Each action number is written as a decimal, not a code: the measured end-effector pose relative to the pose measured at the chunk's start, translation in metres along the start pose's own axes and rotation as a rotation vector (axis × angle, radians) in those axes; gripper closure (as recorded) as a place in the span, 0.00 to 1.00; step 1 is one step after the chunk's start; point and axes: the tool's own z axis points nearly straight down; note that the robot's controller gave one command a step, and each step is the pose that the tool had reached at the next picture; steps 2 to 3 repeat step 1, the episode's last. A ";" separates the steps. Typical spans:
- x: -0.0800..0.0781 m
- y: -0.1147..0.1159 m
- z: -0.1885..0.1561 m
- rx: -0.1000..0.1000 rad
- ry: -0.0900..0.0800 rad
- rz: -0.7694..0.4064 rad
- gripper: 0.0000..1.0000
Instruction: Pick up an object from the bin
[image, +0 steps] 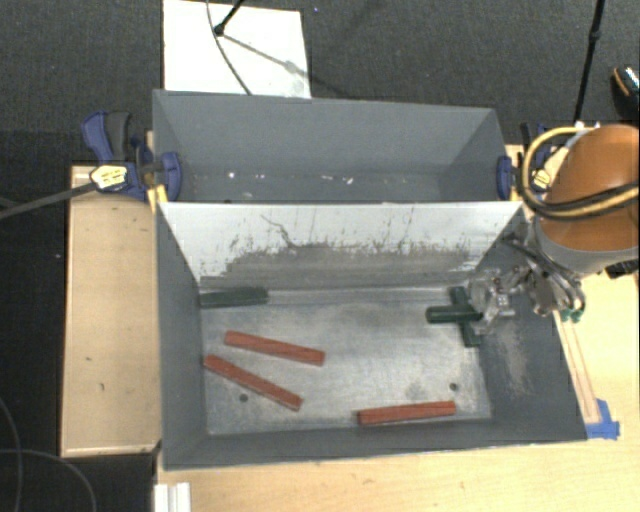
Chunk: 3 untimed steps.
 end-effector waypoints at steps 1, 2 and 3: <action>-0.006 0.001 -0.039 0.000 0.002 -0.022 1.00; -0.006 0.001 -0.039 0.000 0.002 -0.022 1.00; -0.006 0.001 -0.039 0.000 0.002 -0.022 1.00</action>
Offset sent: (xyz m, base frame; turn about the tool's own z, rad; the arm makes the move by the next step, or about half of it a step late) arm 0.0037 0.0022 0.0360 -0.0238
